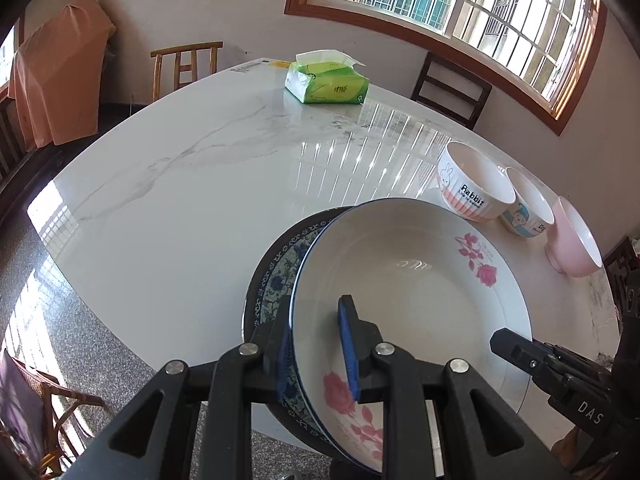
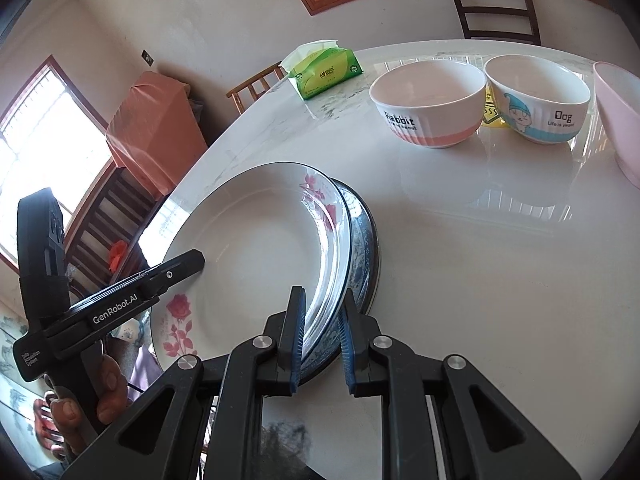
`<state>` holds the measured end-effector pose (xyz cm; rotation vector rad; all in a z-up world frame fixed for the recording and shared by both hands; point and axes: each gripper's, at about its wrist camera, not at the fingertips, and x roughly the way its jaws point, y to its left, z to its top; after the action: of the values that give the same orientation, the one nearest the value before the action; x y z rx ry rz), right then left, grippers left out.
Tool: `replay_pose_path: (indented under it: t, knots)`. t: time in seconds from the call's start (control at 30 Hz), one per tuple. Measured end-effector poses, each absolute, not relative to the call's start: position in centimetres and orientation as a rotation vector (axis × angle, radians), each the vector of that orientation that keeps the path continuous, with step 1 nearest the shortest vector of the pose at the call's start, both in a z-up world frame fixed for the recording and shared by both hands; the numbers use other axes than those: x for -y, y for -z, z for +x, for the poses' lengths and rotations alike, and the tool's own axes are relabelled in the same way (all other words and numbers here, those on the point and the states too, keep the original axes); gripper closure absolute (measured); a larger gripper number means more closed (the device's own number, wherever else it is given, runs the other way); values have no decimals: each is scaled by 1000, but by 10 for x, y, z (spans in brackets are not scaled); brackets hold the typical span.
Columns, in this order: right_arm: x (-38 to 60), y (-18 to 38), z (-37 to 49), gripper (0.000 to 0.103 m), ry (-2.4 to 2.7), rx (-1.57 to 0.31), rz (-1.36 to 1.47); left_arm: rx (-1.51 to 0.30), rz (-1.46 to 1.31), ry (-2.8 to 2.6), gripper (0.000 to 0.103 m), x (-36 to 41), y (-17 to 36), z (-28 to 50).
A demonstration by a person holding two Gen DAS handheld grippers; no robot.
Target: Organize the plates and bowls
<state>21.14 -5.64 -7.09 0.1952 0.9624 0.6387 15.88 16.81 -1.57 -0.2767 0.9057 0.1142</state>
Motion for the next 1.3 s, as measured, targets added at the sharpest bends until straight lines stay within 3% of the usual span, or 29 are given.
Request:
replay_pose_path:
  t: [1.3]
  knots:
    - [40,77,210,87,-623,-945,114,-915,-278,-148,81,-180,34,165]
